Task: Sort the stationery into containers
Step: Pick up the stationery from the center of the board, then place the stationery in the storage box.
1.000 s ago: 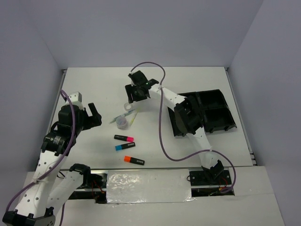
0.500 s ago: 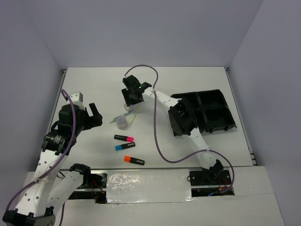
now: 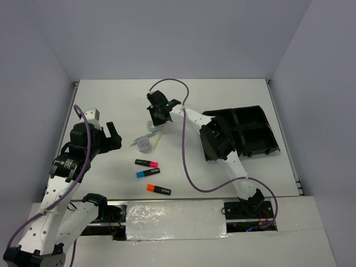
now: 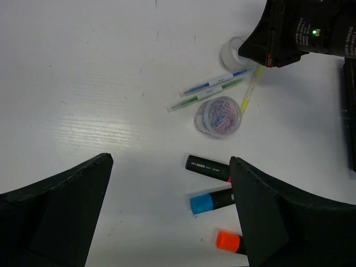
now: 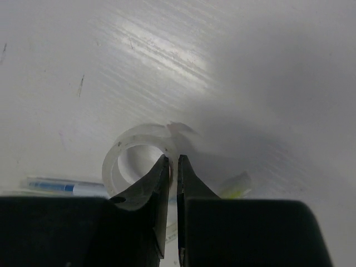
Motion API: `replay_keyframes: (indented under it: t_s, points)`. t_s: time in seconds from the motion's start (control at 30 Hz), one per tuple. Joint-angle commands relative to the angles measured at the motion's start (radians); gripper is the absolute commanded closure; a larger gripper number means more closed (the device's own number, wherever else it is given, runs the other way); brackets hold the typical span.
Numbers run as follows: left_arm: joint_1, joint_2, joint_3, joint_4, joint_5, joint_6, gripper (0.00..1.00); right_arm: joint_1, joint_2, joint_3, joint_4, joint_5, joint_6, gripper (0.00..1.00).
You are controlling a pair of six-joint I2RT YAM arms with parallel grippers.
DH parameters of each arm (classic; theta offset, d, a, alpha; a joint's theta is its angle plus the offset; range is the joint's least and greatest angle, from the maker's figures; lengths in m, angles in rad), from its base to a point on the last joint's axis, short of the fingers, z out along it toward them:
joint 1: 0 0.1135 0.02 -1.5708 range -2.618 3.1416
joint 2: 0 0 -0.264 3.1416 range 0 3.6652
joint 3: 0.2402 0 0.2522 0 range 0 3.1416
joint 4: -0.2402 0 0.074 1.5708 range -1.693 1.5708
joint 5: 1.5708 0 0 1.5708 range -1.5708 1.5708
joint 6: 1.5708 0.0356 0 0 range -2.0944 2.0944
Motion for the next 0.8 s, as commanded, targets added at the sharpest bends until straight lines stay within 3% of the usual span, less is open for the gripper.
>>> replay_keyframes:
  t_s: [0.0,0.13,0.3,0.57,0.77]
  points:
    - [0.006,0.003,0.010,0.047,0.010,0.011,0.01,-0.015,-0.166,-0.060,0.092,0.001,0.033,0.95]
    - [0.006,0.003,0.007,0.047,0.012,0.011,0.01,-0.092,-0.380,-0.175,0.106,0.038,0.060,0.95]
    - [0.006,-0.008,0.006,0.050,0.013,0.011,0.01,-0.286,-0.552,-0.368,-0.008,0.093,0.068,0.94]
    - [0.008,-0.001,0.007,0.053,0.024,0.014,0.01,-0.489,-0.879,-0.750,-0.023,0.216,0.057,0.89]
    - [0.008,0.002,0.007,0.052,0.021,0.012,0.01,-0.565,-0.899,-0.833,-0.016,0.213,0.056,0.85]
